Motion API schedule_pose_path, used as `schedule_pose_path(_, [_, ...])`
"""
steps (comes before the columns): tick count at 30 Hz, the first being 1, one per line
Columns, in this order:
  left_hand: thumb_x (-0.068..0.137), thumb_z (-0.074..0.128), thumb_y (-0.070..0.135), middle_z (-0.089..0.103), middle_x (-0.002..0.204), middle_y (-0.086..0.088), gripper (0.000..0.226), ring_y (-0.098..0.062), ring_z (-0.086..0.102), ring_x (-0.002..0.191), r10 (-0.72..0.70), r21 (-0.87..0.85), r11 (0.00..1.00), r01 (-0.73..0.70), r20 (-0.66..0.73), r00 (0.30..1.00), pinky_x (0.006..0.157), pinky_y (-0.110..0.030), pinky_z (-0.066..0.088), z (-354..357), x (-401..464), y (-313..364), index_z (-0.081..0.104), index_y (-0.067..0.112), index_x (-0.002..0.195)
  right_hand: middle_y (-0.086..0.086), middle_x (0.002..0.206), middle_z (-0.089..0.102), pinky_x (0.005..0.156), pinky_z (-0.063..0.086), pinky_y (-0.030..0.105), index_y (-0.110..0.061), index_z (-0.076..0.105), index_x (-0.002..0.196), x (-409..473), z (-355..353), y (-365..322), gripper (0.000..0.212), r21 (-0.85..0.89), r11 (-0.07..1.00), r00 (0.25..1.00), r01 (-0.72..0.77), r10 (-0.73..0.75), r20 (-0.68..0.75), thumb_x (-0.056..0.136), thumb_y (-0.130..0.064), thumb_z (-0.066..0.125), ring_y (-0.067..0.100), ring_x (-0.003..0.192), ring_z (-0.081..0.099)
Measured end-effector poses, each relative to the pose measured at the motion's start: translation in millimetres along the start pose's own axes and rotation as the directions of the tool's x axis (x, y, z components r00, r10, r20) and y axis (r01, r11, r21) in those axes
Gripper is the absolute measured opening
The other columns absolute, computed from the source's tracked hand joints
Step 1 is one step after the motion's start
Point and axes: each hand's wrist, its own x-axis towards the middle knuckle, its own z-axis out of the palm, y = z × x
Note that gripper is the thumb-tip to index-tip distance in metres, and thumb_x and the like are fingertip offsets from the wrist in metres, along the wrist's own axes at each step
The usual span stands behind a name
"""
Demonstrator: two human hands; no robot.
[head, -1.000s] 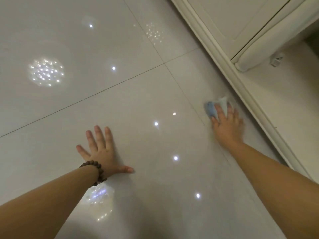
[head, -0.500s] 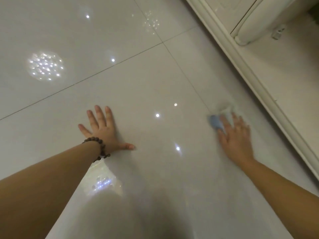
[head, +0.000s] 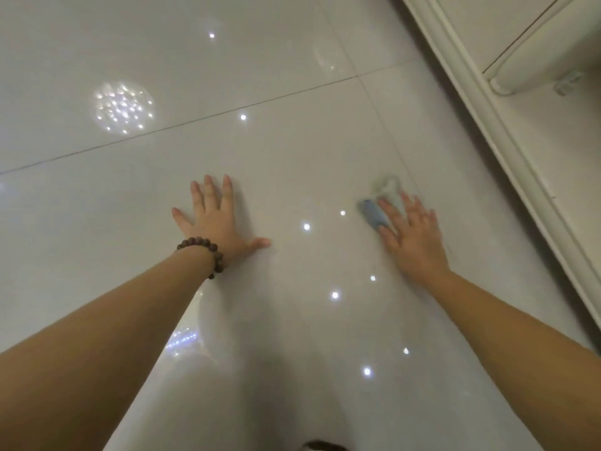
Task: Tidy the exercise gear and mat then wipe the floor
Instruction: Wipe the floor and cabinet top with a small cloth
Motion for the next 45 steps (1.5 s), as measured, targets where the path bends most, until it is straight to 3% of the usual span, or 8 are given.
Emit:
schedule_pose_path(5, [0.057, 0.047, 0.092, -0.029, 0.156, -0.009, 0.137, -0.029, -0.025, 0.144, -0.327, -0.17, 0.932, 0.32, -0.011, 0.945, 0.11, -0.068, 0.001, 42, -60, -36, -0.03, 0.022, 0.146, 0.005, 0.16, 0.008, 0.114, 0.005, 0.058, -0.034, 0.022, 0.15, 37, -15, -57, 0.052, 0.126, 0.695, 0.706, -0.708, 0.704, 0.075, 0.1, -0.042, 0.032, 0.034, 0.145, 0.006])
schedule_pose_path(8, [0.057, 0.037, 0.096, -0.033, 0.154, -0.01, 0.135, -0.029, -0.027, 0.143, -0.404, -0.223, 0.889, 0.401, 0.032, 0.914, 0.111, -0.068, 0.001, 64, -85, -49, -0.033, 0.019, 0.144, 0.008, 0.152, 0.034, 0.11, 0.014, 0.062, -0.033, 0.043, 0.141, 18, 17, -181, 0.051, 0.112, 0.983, 0.988, -0.146, 0.151, -0.04, 0.09, -0.042, 0.041, 0.039, 0.14, 0.027])
schedule_pose_path(13, [0.064, 0.037, 0.092, -0.044, 0.147, -0.01, 0.127, -0.031, -0.035, 0.138, -0.293, -0.157, 0.939, 0.305, 0.099, 0.951, 0.108, -0.068, -0.006, 68, -91, -70, -0.042, 0.021, 0.134, 0.002, 0.15, 0.04, 0.113, 0.018, 0.054, -0.037, 0.05, 0.135, -8, 32, -241, 0.049, 0.106, 0.814, 0.815, 0.571, -0.578, 0.045, 0.086, -0.04, 0.045, 0.031, 0.139, 0.032])
schedule_pose_path(23, [0.074, 0.03, 0.085, -0.041, 0.149, -0.003, 0.111, -0.023, -0.039, 0.137, -0.221, -0.28, 0.941, 0.188, -0.089, 0.971, 0.113, -0.059, -0.013, 82, -109, -92, -0.041, 0.025, 0.135, 0.008, 0.159, 0.013, 0.113, 0.003, 0.058, -0.031, 0.028, 0.149, 63, 5, -151, 0.052, 0.125, 0.857, 0.867, -0.499, 0.495, 0.061, 0.099, -0.042, 0.036, 0.035, 0.145, 0.008])
schedule_pose_path(27, [0.072, 0.01, 0.082, -0.035, 0.151, -0.003, 0.102, -0.022, -0.035, 0.139, -0.354, -0.306, 0.908, 0.286, -0.197, 0.914, 0.113, -0.055, -0.014, 92, -125, -117, -0.034, 0.02, 0.14, 0.011, 0.148, 0.04, 0.11, 0.016, 0.062, -0.03, 0.048, 0.138, -3, 42, -276, 0.05, 0.067, 0.967, 0.969, 0.245, -0.242, -0.046, 0.091, -0.044, 0.043, 0.041, 0.137, 0.032])
schedule_pose_path(31, [0.08, 0.008, 0.082, -0.031, 0.154, -0.008, 0.096, -0.025, -0.031, 0.141, -0.519, -0.294, 0.841, 0.454, -0.204, 0.83, 0.115, -0.055, -0.013, 99, -151, -166, -0.033, 0.02, 0.142, 0.003, 0.149, 0.04, 0.111, 0.022, 0.058, -0.037, 0.05, 0.135, -28, 53, -331, 0.046, 0.094, 0.52, 0.516, 0.849, -0.854, 0.065, 0.09, -0.045, 0.044, 0.033, 0.138, 0.034])
schedule_pose_path(40, [0.065, 0.001, 0.092, -0.03, 0.154, -0.015, 0.117, -0.026, -0.03, 0.142, -0.788, -0.405, 0.582, 0.705, -0.065, 0.613, 0.115, -0.059, -0.008, 120, -213, -283, -0.026, 0.012, 0.146, 0.009, 0.159, 0.012, 0.114, -0.001, 0.057, -0.029, 0.028, 0.149, 100, 25, -330, 0.052, 0.123, 0.983, 0.99, -0.135, 0.13, 0.049, 0.099, -0.044, 0.031, 0.036, 0.145, 0.007])
schedule_pose_path(45, [0.059, 0.013, 0.098, -0.034, 0.152, -0.016, 0.13, -0.03, -0.033, 0.14, -0.761, -0.431, 0.562, 0.706, 0.066, 0.646, 0.113, -0.062, -0.008, 123, -210, -296, -0.033, 0.01, 0.142, 0.009, 0.151, 0.036, 0.112, 0.018, 0.061, -0.031, 0.044, 0.14, -25, 73, -437, 0.049, 0.087, 0.558, 0.559, 0.825, -0.829, 0.017, 0.093, -0.042, 0.038, 0.038, 0.139, 0.027])
